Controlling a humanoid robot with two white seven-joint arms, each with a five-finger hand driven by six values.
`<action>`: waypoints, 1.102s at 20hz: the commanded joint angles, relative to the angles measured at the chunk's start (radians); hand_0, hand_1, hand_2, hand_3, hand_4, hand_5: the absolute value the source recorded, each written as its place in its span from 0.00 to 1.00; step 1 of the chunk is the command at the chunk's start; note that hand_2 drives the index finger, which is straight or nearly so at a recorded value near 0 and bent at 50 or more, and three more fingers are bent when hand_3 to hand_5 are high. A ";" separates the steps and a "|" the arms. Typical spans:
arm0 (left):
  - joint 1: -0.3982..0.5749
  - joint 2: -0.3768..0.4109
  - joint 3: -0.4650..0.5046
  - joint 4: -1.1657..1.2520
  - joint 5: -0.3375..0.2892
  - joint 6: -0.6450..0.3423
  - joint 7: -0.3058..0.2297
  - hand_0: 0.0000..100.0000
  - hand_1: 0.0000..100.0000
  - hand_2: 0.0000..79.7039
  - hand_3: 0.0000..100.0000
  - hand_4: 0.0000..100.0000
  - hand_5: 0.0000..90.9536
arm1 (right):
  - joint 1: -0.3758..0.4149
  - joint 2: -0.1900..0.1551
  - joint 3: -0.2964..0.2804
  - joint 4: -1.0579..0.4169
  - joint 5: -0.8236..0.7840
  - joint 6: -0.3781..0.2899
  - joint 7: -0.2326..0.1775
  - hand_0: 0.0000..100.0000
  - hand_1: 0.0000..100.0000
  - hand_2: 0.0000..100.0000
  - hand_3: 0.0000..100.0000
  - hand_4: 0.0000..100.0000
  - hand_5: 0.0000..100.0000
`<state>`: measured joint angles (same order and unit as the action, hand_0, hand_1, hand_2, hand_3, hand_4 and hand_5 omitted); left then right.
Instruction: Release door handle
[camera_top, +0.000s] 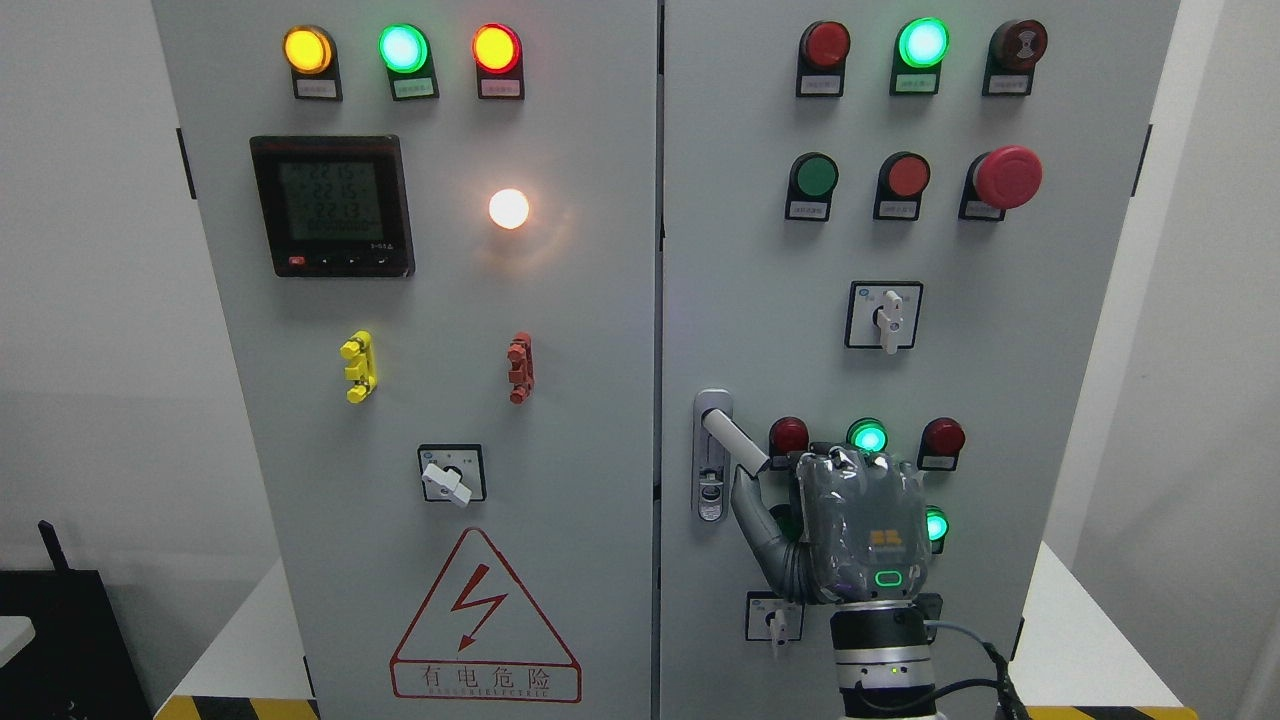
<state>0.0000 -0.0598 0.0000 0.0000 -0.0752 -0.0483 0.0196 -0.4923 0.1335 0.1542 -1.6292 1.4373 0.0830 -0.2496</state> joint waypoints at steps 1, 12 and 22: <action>-0.003 0.000 0.002 0.009 0.000 -0.001 0.000 0.12 0.39 0.00 0.00 0.00 0.00 | 0.000 -0.002 -0.002 0.000 0.000 0.001 0.000 0.55 0.07 1.00 1.00 1.00 1.00; -0.003 0.000 0.002 0.009 0.000 -0.001 0.000 0.12 0.39 0.00 0.00 0.00 0.00 | -0.002 -0.002 -0.012 -0.001 0.000 0.000 0.000 0.55 0.07 1.00 1.00 1.00 1.00; -0.003 0.000 0.002 0.009 0.000 -0.001 0.000 0.12 0.39 0.00 0.00 0.00 0.00 | -0.003 -0.002 -0.013 0.000 0.000 -0.002 0.000 0.55 0.07 1.00 1.00 1.00 1.00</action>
<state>0.0000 -0.0598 0.0000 0.0000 -0.0752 -0.0482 0.0196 -0.4938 0.1321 0.1445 -1.6298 1.4373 0.0846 -0.2496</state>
